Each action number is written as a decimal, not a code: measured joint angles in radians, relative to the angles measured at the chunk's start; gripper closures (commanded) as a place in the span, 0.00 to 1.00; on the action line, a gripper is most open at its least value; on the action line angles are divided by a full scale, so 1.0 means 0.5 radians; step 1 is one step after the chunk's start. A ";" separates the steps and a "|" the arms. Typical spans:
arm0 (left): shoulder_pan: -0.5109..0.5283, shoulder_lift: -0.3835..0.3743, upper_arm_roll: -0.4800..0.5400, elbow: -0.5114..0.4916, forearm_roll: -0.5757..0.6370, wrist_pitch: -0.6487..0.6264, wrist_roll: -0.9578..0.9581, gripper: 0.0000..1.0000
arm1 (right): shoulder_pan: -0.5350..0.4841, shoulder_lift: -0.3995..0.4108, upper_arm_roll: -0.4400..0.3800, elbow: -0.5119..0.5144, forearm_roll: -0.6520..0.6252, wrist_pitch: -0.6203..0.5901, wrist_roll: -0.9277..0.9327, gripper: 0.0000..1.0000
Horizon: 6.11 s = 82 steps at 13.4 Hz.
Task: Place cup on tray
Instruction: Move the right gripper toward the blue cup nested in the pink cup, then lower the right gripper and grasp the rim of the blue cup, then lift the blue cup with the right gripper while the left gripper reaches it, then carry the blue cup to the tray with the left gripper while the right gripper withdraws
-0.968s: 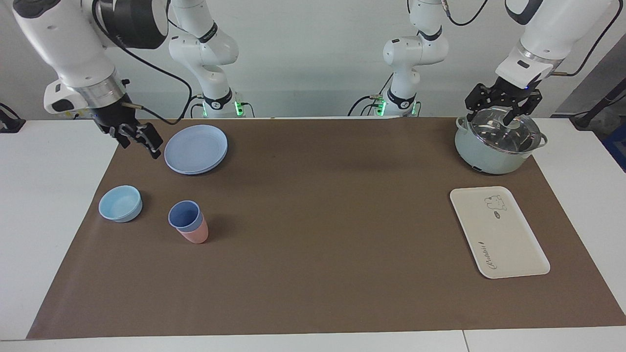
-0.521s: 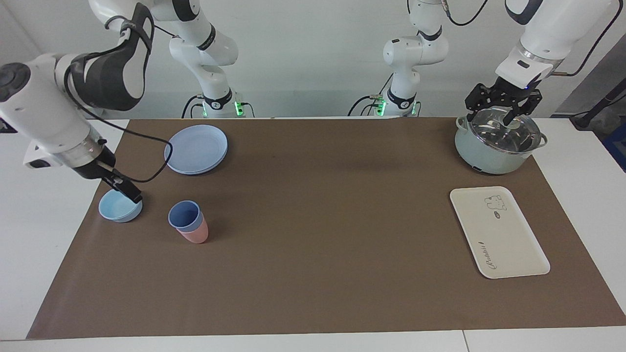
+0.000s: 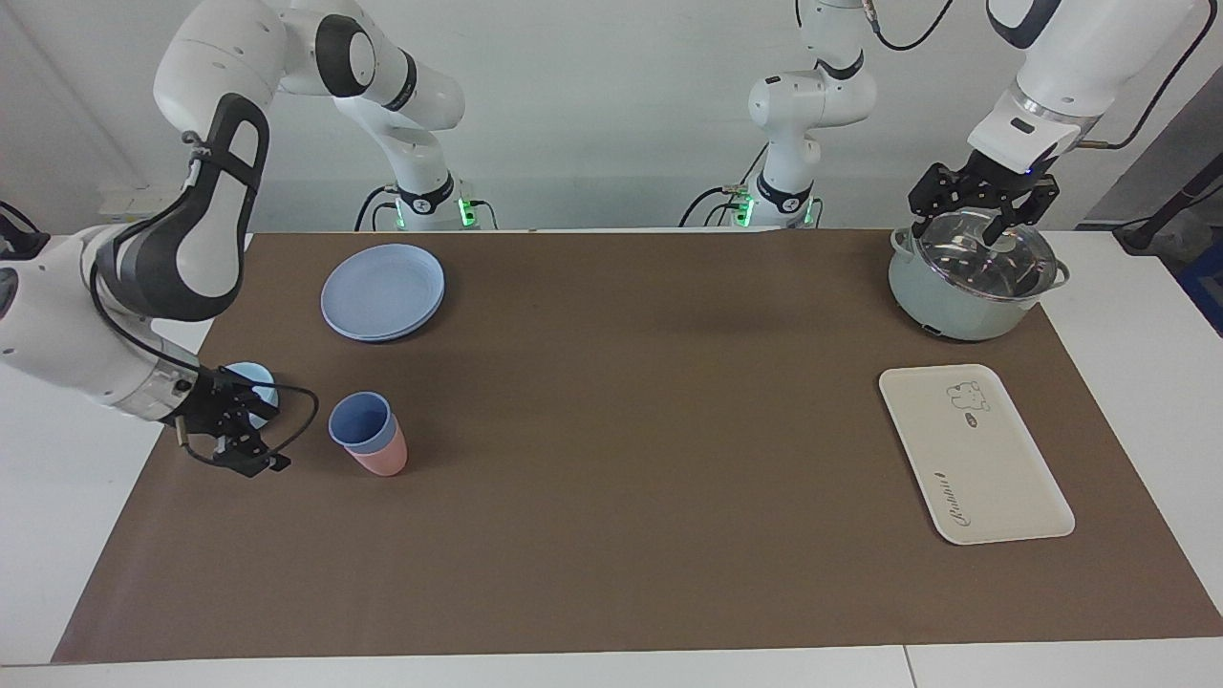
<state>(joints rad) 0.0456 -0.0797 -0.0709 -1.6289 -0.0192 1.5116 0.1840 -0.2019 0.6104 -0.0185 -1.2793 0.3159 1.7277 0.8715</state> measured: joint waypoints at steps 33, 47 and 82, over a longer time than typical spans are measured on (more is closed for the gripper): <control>0.000 0.000 0.000 0.000 0.000 0.000 0.000 0.00 | -0.025 0.046 0.045 -0.474 0.860 0.035 0.058 1.00; -0.003 0.000 -0.018 0.000 -0.014 -0.027 -0.082 0.00 | 0.648 -0.422 0.058 -0.576 0.904 0.188 0.751 1.00; -0.734 0.024 0.030 -0.034 -0.131 0.863 -2.199 1.00 | 1.076 -0.490 0.018 -0.590 0.900 0.645 1.326 1.00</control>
<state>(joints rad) -0.3213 -0.0677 -0.0556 -1.6460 -0.0846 1.9432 -0.9154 0.3360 0.3653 -0.0098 -1.5740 0.7661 2.0504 1.5343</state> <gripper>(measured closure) 0.947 0.211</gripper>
